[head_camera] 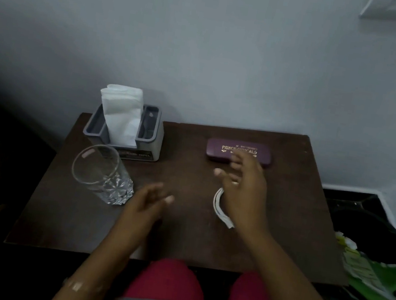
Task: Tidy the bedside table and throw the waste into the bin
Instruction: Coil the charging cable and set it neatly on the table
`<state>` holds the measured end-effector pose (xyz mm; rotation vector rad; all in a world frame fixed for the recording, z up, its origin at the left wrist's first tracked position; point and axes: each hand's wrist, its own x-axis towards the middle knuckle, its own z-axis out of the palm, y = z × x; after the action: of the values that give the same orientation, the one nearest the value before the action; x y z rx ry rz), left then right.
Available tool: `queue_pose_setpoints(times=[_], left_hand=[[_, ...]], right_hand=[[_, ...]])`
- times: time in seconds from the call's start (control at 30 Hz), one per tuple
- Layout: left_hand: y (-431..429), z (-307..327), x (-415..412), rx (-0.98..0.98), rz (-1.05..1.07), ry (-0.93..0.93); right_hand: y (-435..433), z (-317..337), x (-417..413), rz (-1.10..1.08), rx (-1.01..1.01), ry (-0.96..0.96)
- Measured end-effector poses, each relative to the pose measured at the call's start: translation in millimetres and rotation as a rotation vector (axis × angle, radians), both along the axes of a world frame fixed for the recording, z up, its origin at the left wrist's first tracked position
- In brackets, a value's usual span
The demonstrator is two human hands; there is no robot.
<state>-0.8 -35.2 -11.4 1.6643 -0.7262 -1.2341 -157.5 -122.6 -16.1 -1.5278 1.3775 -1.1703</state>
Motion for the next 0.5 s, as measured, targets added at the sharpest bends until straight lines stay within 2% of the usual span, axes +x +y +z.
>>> queue_pose_setpoints(times=[0.1, 0.17, 0.23, 0.33, 0.5], left_hand=[[52.9, -18.1, 34.0, 0.008, 0.192, -0.012], [64.0, -29.2, 54.6, -0.03, 0.299, -0.183], [58.1, -35.0, 68.0, -0.096, 0.282, -0.298], [38.3, -35.8, 84.6, -0.19, 0.185, -0.256], [27.7, -39.7, 101.2, -0.265, 0.052, -0.281]], right_hand=[[25.1, -5.7, 48.7, 0.228, 0.145, -0.109], [36.0, -14.5, 77.9, 0.386, 0.221, -0.096], [40.9, -24.7, 100.2, 0.502, 0.254, -0.03], [38.7, -35.5, 116.9, 0.573, 0.247, 0.065], [32.1, -38.1, 122.6, 0.579, 0.266, -0.002]])
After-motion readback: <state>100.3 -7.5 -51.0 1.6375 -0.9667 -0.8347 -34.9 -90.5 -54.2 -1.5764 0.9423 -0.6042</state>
